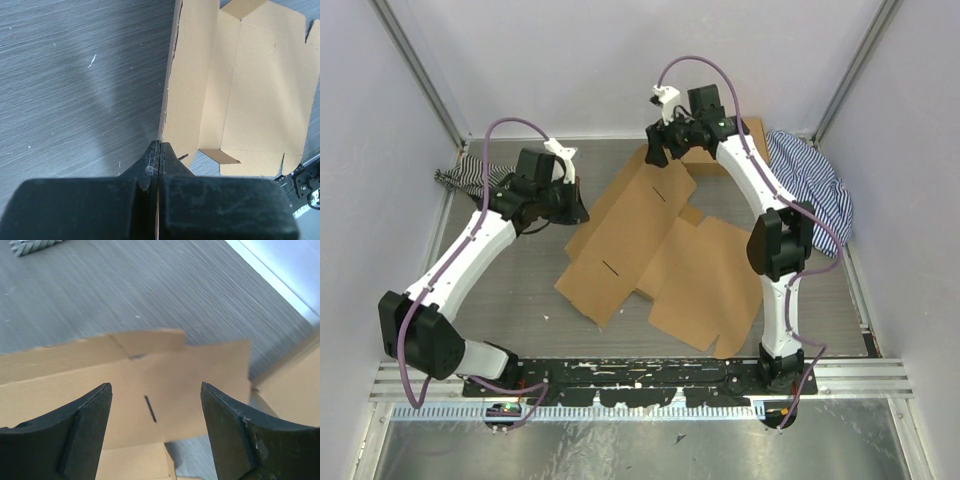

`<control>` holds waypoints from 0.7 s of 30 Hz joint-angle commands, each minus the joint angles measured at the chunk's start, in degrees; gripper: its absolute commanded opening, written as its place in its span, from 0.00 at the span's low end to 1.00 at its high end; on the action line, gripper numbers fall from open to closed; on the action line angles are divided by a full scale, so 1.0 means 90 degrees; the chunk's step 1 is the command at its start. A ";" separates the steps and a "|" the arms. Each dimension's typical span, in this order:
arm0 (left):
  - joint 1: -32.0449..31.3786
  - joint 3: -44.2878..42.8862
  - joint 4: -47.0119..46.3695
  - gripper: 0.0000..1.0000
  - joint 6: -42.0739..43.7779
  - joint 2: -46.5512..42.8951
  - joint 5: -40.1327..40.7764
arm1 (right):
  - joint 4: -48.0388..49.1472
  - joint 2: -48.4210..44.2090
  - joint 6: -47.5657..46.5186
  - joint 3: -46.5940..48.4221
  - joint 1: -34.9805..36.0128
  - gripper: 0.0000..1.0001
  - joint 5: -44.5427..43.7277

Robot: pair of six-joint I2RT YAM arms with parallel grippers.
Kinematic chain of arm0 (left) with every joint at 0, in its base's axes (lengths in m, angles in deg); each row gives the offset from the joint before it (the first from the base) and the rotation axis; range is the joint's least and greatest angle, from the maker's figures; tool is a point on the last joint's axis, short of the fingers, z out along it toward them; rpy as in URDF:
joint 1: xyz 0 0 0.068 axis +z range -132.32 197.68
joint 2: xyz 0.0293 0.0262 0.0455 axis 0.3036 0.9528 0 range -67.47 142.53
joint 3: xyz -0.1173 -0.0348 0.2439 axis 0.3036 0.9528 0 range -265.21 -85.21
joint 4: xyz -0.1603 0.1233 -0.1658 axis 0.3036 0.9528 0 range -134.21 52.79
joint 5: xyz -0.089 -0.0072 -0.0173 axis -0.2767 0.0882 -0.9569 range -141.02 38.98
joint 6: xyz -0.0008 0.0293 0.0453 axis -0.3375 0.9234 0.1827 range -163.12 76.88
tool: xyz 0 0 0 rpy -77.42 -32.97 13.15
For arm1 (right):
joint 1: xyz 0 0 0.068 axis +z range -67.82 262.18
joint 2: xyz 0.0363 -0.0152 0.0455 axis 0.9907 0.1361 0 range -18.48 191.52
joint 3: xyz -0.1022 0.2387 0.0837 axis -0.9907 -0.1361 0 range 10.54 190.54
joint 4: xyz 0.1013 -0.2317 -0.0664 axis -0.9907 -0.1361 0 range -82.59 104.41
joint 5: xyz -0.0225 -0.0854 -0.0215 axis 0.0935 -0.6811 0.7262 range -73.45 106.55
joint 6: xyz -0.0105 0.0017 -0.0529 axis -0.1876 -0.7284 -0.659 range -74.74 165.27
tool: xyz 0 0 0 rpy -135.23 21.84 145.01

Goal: Fold the paper box

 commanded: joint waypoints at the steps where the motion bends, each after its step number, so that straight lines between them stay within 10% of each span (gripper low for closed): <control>1: -0.0034 0.0084 -0.0088 0.00 0.0003 -0.0162 -0.0235 | 0.0745 -0.0145 -0.0647 0.0151 0.0047 0.76 0.1326; 21: -0.0329 0.0205 0.0310 0.00 0.0136 -0.0634 -0.0320 | 0.0255 0.0689 -0.3130 0.1033 0.0125 0.89 0.2300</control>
